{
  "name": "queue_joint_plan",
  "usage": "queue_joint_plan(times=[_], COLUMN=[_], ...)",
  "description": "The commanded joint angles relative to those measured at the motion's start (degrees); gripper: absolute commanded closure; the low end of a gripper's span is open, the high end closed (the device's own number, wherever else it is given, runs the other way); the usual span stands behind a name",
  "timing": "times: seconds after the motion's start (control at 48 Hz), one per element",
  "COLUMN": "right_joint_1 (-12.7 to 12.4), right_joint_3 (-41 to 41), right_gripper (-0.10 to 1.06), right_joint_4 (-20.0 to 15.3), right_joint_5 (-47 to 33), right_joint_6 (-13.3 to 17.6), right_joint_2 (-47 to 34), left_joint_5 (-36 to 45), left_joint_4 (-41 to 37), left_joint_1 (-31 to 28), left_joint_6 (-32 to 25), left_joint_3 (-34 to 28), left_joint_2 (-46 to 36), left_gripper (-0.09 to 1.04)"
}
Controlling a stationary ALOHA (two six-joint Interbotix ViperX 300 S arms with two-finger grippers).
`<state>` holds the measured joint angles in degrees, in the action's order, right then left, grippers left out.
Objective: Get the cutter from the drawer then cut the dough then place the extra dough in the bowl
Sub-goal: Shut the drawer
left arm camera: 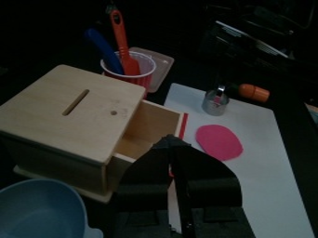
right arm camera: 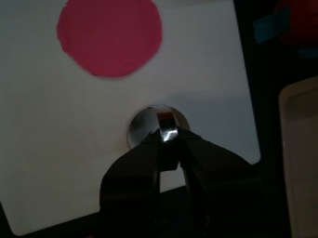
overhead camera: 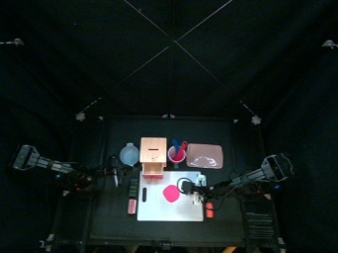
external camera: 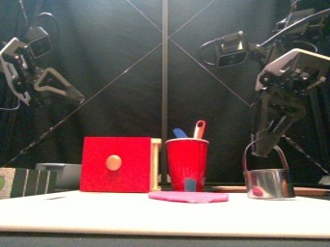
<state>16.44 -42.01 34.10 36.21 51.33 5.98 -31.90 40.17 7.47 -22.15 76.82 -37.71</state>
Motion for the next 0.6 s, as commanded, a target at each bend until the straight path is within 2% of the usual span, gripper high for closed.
queue_joint_plan(times=[0.021, 0.146, 0.312, 0.417, 0.5, 0.542, 0.604], right_joint_1=[-0.09, 0.18, 0.35, -0.09, -0.44, -1.76, -4.04], right_joint_3=[1.41, 2.72, 5.54, 8.44, 9.76, 9.84, 9.93], right_gripper=[0.26, 0.20, 0.18, 0.19, 0.20, 0.20, 0.21], right_joint_4=[0.44, 1.23, 2.29, 5.71, 10.37, 12.30, 13.27], right_joint_5=[0.00, 0.44, 2.11, 0.70, -5.71, -10.72, -17.31], right_joint_6=[0.18, 0.18, 0.09, 0.00, 0.26, 0.70, 0.62], right_joint_2=[1.76, 2.29, 2.37, 2.37, 2.02, 1.93, 1.93], left_joint_5=[0.18, 0.62, 0.62, 0.62, 0.62, 0.62, 0.62], left_joint_4=[-0.09, -0.09, -0.09, -0.18, -0.88, -1.58, -2.99], left_joint_1=[-0.35, -0.35, -0.53, -1.58, -3.87, -5.10, -6.77], left_joint_6=[0.00, 0.00, 0.00, -0.18, -0.70, -0.79, -0.79], left_joint_3=[-0.62, -0.62, -0.88, -1.76, -2.90, -3.34, -4.22], left_joint_2=[0.09, 0.09, 0.09, 0.09, 0.00, 0.09, 0.09], left_gripper=[0.61, 0.61, 0.59, 0.59, 0.59, 0.59, 0.59])
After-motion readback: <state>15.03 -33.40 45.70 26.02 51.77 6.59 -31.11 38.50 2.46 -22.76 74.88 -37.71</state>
